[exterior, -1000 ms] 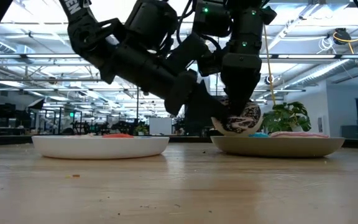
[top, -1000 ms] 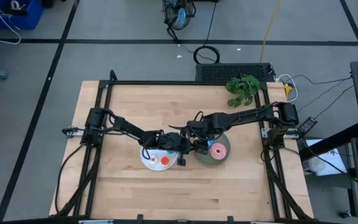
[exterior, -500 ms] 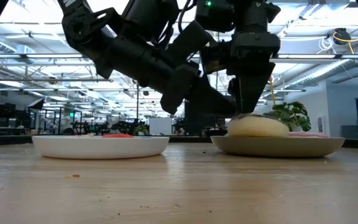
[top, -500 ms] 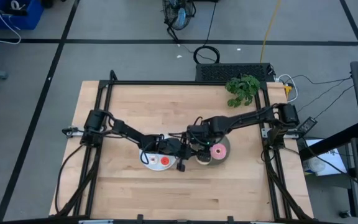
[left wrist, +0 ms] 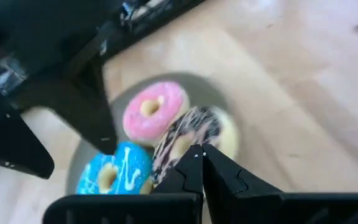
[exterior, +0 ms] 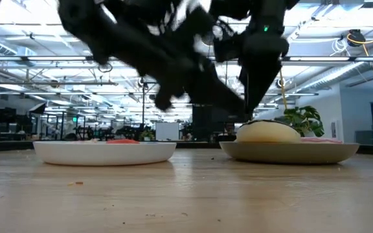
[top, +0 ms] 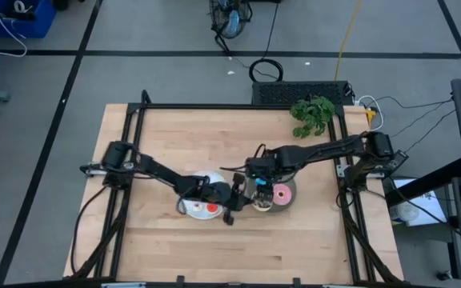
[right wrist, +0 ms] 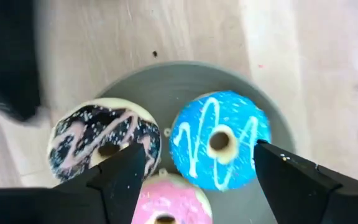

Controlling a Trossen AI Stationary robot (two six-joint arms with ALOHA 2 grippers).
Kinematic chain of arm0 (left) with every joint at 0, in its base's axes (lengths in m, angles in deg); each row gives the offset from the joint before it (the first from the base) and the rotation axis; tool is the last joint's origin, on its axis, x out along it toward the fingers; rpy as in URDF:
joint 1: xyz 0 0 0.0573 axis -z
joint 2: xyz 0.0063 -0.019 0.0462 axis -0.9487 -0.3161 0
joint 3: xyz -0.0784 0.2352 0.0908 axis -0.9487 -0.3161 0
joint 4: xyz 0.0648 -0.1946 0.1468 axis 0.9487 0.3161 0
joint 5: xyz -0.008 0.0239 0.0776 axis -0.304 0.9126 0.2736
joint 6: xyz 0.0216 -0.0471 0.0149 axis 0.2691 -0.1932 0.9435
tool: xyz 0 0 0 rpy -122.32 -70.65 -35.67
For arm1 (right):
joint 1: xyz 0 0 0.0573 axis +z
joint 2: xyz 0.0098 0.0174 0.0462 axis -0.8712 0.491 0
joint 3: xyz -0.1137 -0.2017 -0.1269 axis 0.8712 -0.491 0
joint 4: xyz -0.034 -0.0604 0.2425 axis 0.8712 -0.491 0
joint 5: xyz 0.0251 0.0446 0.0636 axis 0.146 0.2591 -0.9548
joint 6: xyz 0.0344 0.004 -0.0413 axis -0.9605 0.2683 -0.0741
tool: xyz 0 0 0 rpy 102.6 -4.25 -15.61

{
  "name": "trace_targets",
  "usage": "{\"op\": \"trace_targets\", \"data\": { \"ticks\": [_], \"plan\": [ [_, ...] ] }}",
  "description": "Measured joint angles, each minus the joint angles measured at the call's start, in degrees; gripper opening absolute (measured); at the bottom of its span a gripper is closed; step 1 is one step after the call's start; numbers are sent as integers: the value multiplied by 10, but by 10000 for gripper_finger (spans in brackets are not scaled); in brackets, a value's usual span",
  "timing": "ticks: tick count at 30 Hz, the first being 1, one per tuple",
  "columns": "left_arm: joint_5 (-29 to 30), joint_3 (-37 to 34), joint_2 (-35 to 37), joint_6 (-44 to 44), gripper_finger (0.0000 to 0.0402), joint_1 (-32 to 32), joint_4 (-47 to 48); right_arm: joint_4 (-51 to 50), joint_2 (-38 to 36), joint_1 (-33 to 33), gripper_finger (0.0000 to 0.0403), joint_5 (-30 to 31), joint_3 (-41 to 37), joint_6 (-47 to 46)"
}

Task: Pick & Place donuts
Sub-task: Return to Home Position

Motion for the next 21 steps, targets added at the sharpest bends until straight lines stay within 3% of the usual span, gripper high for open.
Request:
{"op": "trace_targets", "data": {
  "ticks": [5, 8, 15, 18, 21],
  "plan": [
    [56, -20, 111, -4, 6, 38, 86, 9, -79, 17, 258, 26, -12, -16],
    [59, -86, 200, -4, 4, 55, 80, 45, -148, 45, 230, 48, -45, -12],
    [108, -286, 464, -81, 3, 78, -36, 193, -345, 153, 95, 112, -209, -12],
    [182, -333, 567, -113, 5, 83, 3, 252, -420, 179, 24, 129, -291, 3],
    [265, -350, 637, -133, 3, 80, 94, 307, -486, 186, 11, 128, -361, 9]
  ]
}}
